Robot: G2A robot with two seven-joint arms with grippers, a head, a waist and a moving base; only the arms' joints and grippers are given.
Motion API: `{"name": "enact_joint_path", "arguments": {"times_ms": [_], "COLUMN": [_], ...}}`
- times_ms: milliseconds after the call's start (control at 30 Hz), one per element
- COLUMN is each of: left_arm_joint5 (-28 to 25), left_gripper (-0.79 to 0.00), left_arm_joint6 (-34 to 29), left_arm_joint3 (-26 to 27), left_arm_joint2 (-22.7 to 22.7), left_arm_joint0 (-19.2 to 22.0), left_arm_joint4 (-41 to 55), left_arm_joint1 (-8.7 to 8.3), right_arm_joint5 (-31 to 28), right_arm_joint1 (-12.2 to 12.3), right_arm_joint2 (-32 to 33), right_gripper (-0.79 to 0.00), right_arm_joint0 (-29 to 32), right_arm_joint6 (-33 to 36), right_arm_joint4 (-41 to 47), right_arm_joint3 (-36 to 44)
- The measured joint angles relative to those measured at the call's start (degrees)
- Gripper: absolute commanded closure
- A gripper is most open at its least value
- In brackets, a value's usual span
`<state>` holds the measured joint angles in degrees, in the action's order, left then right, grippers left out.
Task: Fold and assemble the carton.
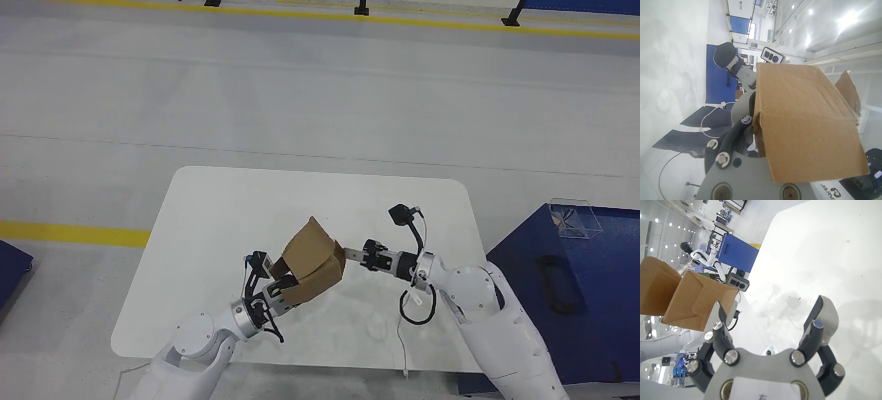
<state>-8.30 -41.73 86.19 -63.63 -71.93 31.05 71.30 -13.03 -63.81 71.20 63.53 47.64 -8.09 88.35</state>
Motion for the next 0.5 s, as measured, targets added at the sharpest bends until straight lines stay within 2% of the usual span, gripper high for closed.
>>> {"name": "enact_joint_path", "arguments": {"times_ms": [500], "left_arm_joint5": [-0.4], "left_gripper": [0.000], "left_arm_joint6": [0.1], "left_arm_joint3": [0.3], "left_arm_joint2": [-0.1], "left_arm_joint0": [-0.4], "left_arm_joint4": [-0.9], "left_arm_joint1": [-0.07], "right_arm_joint5": [0.3], "right_arm_joint1": [0.2], "right_arm_joint2": [-0.8], "right_gripper": [-0.785], "right_arm_joint0": [-0.3], "right_arm_joint6": [0.2], "right_arm_joint4": [0.3], "right_arm_joint3": [1.8]}}
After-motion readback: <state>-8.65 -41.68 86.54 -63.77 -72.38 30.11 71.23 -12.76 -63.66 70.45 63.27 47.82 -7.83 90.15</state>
